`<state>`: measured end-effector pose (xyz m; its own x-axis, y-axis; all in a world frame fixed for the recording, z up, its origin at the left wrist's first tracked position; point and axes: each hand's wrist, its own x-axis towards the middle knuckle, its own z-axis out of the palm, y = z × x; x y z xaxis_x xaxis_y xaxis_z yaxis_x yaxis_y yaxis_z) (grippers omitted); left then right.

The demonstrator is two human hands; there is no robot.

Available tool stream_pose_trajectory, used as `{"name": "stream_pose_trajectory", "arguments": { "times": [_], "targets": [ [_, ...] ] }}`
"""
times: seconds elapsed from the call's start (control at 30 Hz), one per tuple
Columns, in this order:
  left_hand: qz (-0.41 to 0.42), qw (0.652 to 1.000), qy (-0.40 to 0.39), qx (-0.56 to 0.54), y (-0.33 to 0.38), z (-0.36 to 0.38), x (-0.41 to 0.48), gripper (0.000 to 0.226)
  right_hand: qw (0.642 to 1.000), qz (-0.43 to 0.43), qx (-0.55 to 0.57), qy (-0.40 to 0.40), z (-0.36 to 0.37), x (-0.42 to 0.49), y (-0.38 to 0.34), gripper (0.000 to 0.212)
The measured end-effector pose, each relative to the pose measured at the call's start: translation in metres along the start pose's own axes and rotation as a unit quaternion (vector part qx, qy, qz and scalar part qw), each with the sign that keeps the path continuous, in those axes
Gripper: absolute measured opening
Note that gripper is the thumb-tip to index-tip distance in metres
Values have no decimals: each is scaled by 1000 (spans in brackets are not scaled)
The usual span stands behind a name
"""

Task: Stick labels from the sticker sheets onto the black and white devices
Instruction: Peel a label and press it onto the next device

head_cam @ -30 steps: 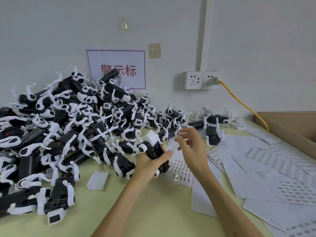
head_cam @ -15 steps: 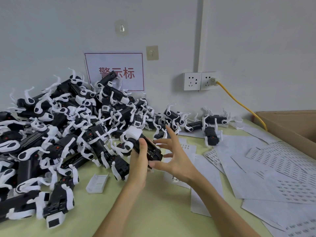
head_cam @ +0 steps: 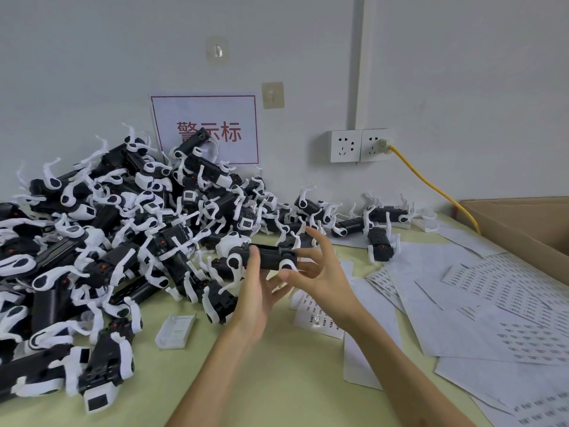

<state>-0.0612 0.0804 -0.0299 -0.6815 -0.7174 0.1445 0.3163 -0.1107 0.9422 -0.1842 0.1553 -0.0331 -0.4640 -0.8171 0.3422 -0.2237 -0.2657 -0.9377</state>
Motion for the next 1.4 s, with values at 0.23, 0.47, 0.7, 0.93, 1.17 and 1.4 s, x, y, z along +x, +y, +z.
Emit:
{"name": "stream_pose_trajectory", "arguments": {
  "times": [0.23,0.47,0.7,0.93,1.17,1.4],
  "targets": [
    [74,944,-34,320,-16,5,-3,46,965,71,231,104,-14,8,-5,82],
    [50,948,-8,315,-13,-4,1,26,913,102,378,113,-32,4,-9,36],
    [-41,996,-12,82,-2,0,0,40,967,140,210,31,-22,3,-13,65],
    [-11,993,-3,120,-9,2,0,23,979,129,146,64,-18,3,-15,75],
    [-11,998,37,-40,-6,-4,5,40,939,111,285,159,-39,9,-18,23],
    [-16,998,6,-66,-9,-1,5,38,986,72,148,36,-26,5,-20,21]
  ]
}}
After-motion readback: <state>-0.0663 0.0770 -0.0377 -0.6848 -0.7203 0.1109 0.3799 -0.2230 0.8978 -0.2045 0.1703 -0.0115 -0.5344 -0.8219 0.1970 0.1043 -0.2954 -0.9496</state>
